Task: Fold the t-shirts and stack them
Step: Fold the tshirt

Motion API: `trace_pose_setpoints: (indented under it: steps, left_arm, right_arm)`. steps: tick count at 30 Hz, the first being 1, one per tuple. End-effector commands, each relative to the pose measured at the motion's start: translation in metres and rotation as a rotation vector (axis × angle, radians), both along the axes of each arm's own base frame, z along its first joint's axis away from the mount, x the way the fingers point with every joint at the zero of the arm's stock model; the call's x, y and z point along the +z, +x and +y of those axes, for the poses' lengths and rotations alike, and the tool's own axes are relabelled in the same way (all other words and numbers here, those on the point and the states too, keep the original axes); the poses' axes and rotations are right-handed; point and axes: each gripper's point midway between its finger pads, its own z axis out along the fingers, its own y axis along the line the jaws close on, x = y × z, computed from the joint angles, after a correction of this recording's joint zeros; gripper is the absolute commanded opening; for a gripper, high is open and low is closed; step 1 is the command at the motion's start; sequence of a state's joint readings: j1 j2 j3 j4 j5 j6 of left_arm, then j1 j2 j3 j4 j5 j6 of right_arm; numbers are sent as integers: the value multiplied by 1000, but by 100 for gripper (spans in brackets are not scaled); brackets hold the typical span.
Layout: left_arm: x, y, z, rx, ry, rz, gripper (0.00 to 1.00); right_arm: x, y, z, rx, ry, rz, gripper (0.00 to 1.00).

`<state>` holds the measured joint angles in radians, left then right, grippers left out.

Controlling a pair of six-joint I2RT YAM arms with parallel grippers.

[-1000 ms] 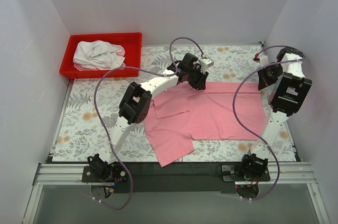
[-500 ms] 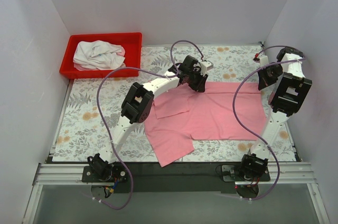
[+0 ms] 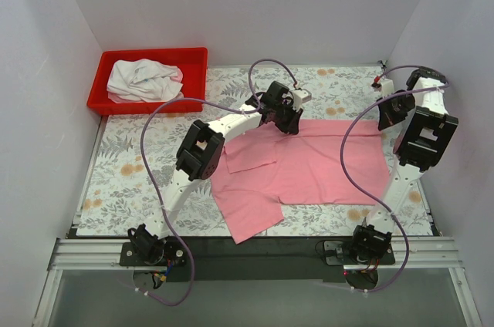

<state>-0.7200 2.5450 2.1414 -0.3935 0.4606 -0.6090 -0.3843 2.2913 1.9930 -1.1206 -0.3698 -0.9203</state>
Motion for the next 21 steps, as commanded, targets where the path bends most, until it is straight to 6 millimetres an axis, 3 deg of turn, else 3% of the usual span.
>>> trace_pose_setpoints:
  steps: [1, 13, 19, 21]
  left_arm:
    - [77, -3, -6, -38, -94, -104, 8]
    - [64, -39, -2, -153, -50, -117, 7]
    - [46, -66, -1, -230, 4, -140, 7]
    - [40, -72, 0, -236, 26, -141, 11]
  right_arm:
    - [28, -3, 0, 41, -4, -68, 1]
    - [17, -24, -2, 90, -24, -30, 1]
    - [14, -29, -10, 112, -38, -30, 1]
    - [12, -34, -12, 127, -45, -25, 1]
